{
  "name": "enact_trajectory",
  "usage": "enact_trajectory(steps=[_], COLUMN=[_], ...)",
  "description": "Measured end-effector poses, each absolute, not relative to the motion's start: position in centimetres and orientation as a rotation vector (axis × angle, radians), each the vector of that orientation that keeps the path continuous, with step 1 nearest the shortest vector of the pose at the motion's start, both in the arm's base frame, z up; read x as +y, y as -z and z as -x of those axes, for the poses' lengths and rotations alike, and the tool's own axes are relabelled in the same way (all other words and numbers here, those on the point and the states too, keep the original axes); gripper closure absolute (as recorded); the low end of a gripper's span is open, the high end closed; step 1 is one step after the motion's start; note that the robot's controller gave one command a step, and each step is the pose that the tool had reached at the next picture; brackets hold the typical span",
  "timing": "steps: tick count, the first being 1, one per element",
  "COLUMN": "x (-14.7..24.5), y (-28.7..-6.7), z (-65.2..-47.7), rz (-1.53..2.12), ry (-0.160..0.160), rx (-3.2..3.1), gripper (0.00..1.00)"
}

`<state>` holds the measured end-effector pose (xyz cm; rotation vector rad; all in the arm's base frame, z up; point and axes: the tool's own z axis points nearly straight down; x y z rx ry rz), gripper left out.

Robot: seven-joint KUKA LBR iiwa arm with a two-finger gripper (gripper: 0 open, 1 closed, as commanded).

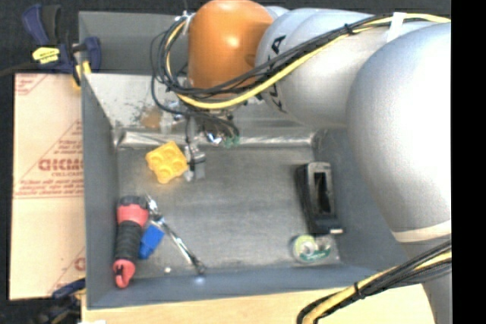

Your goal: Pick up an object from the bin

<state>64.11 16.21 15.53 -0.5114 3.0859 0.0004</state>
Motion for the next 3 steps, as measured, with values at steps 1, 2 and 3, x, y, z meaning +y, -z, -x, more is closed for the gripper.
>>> enact_trajectory(steps=[1,2,3], x=[17.5,18.1,16.5], y=[-13.7,-14.5,-11.9], z=[-63.6,-64.2,-63.6], rz=[0.570,0.740,1.334], ry=[-0.001,0.002,0.006], rx=[3.078,3.036,2.828], gripper=[0.00,0.00,0.00])
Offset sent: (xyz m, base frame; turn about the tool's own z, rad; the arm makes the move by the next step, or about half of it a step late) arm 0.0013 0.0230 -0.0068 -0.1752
